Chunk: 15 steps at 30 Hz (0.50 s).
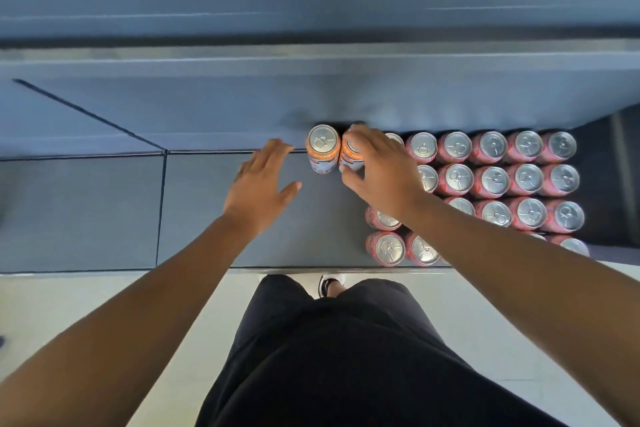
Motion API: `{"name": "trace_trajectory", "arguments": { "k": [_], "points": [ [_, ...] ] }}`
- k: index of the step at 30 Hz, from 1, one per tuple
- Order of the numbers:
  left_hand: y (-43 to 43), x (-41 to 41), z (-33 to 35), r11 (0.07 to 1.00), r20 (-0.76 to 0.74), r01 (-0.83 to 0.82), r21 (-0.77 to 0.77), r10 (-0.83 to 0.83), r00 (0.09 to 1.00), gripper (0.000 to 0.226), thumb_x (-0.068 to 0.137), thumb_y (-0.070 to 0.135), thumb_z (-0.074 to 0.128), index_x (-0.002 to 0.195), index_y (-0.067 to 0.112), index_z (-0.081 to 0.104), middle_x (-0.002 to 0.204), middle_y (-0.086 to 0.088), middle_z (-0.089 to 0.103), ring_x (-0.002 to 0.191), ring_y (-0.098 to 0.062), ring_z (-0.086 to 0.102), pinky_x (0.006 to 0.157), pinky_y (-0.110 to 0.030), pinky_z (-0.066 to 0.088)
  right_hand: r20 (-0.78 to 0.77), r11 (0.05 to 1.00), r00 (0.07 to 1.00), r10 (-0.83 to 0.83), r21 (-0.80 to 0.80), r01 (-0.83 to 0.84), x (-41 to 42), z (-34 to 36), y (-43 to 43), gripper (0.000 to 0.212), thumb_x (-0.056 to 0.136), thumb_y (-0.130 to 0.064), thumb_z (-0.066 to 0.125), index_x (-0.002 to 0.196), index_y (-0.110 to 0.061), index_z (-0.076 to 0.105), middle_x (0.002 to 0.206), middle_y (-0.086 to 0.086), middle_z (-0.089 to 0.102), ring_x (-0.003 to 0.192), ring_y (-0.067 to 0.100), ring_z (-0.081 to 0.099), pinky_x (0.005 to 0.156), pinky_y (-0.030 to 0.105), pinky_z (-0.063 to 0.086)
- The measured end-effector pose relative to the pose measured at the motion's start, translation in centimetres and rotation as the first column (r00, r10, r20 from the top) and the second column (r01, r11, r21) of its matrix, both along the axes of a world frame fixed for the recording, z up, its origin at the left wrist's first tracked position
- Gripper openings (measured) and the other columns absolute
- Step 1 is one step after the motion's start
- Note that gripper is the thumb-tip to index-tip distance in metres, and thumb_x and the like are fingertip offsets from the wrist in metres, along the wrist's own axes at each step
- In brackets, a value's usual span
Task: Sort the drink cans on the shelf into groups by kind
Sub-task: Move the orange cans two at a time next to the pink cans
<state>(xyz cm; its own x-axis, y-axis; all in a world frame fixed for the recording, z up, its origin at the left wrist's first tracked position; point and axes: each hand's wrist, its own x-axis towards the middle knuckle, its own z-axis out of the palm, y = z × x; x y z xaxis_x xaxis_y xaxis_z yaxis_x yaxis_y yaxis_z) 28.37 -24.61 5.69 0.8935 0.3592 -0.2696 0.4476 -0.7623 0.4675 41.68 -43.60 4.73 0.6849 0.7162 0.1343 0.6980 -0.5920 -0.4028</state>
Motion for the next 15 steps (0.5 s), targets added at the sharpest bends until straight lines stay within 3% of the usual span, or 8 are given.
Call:
{"name": "trace_trajectory", "arguments": {
  "k": [5,9,15],
  "points": [
    [1.6,-3.7,2.6,0.977,0.04,0.067,0.201,-0.076,0.996,0.061,0.093,0.038,0.064,0.147,0.02,0.041,0.16,0.001,0.031,0.143,-0.026,0.029,0.119,-0.047,0.019,0.024,0.97,0.97,0.242,-0.021,-0.242,-1.0,2.4,2.6,0.04,0.082,-0.036,0.063,0.114,-0.011,0.065,0.131,0.003,0.062,0.114,0.028,0.061,0.087,0.042,0.053],
    [3.4,-6.9,4.1,0.942,0.059,0.062,0.331,-0.086,0.995,0.06,0.09,0.04,0.067,0.142,0.019,0.047,0.155,-0.004,0.039,0.14,-0.032,0.038,0.114,-0.058,0.027,0.063,0.922,0.921,0.384,-0.081,-0.379,-2.9,4.1,6.0,0.049,0.087,-0.045,0.053,0.122,-0.012,0.063,0.137,0.005,0.059,0.122,0.029,0.057,0.092,0.042,0.049],
    [7.1,-13.4,5.7,0.899,0.081,-0.052,0.435,0.019,0.997,0.06,0.085,0.038,0.072,0.137,0.02,0.046,0.145,-0.006,0.049,0.131,-0.037,0.048,0.108,-0.063,0.036,0.092,0.852,0.85,0.519,-0.141,-0.505,-7.7,6.2,12.1,0.049,0.087,-0.044,0.058,0.126,-0.015,0.061,0.142,0.002,0.054,0.127,0.028,0.052,0.094,0.043,0.047]
  ]
}}
